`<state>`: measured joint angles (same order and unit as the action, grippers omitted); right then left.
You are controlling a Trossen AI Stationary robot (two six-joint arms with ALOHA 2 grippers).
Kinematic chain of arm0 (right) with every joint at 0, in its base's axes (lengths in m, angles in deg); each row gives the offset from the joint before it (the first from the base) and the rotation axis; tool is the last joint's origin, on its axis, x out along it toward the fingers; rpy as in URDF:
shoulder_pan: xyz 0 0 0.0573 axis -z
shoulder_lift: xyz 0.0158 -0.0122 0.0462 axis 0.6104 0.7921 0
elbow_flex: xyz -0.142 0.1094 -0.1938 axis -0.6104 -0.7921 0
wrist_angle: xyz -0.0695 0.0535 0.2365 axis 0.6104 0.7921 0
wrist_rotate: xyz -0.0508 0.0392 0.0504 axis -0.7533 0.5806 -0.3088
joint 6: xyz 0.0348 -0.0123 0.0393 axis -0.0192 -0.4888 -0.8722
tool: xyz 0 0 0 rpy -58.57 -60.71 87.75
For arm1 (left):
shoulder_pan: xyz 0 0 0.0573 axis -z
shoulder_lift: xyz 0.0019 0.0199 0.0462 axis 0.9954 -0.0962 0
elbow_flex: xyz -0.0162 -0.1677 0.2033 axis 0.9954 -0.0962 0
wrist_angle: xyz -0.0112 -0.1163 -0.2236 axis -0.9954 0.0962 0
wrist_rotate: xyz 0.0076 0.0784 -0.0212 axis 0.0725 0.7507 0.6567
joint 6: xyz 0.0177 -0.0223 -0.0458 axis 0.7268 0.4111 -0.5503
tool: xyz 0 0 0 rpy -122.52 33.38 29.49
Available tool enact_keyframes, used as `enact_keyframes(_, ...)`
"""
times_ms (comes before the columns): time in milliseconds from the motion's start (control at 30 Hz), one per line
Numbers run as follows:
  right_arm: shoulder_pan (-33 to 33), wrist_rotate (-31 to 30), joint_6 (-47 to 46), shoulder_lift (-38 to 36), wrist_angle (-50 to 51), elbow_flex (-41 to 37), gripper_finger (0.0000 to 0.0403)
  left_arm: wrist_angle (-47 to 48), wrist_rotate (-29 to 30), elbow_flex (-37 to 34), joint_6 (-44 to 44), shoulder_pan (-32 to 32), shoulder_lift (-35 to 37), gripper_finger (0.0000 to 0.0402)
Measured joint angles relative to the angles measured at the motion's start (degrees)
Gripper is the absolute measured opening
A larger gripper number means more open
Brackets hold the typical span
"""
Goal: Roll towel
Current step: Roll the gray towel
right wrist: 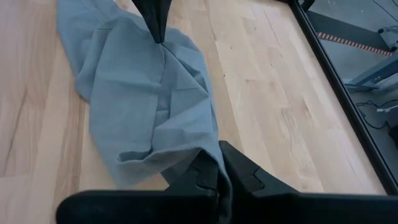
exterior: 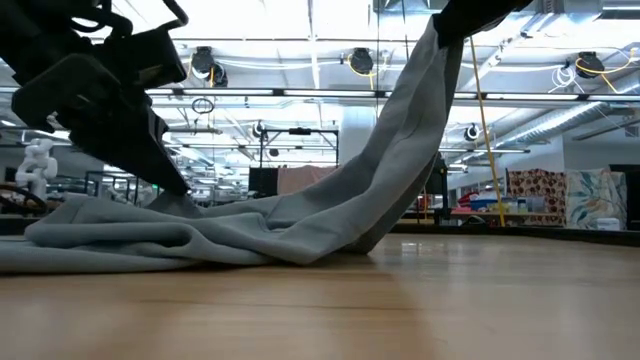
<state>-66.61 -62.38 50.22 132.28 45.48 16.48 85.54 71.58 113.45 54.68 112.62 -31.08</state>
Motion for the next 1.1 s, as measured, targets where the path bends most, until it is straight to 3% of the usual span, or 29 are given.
enact_keyframes(267,0.0,0.1,0.0,0.0,0.3,0.0,0.0,0.6,-0.1,0.0,-1.5,0.2,0.0,0.0009)
enact_keyframes(533,0.0,0.2,-0.2,0.0,0.5,0.0,0.0,7.4,0.0,0.0,-6.9,0.8,0.0,0.0095)
enact_keyframes(667,0.0,0.2,-0.1,0.0,0.5,0.0,0.0,5.7,0.4,0.0,-5.4,1.0,0.0,0.0111)
enact_keyframes(900,0.0,0.0,0.2,0.0,0.5,0.0,0.0,3.4,-0.5,0.0,-2.8,0.9,0.0,0.0085)
enact_keyframes(1100,0.0,0.0,0.2,0.0,0.5,0.0,0.0,3.4,-1.0,0.0,-2.9,0.3,-0.9,0.0023)
